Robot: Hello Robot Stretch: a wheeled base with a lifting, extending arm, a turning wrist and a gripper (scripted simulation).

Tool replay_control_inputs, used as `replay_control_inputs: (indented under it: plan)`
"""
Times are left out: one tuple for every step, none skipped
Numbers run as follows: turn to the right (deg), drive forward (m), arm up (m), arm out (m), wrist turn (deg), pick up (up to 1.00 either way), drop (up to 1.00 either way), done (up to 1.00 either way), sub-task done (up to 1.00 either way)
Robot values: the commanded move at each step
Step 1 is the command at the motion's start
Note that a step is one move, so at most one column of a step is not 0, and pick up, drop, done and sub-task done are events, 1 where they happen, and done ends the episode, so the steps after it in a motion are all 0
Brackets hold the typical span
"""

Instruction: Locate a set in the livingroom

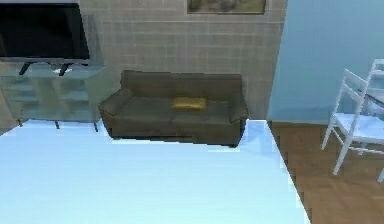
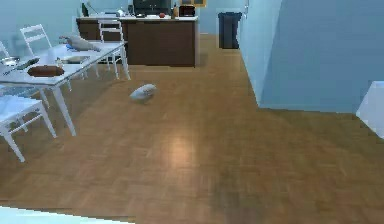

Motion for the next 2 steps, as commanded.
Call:
replay_control_inputs:
  plan:
    - [-33.0, 0.00, 0.00, 0.00, 0.0, 0.00, 0.00, 0.00, 0.00]
    - [0.0, 1.00, 0.00, 0.00, 0.0, 0.00, 0.00, 0.00, 0.00]
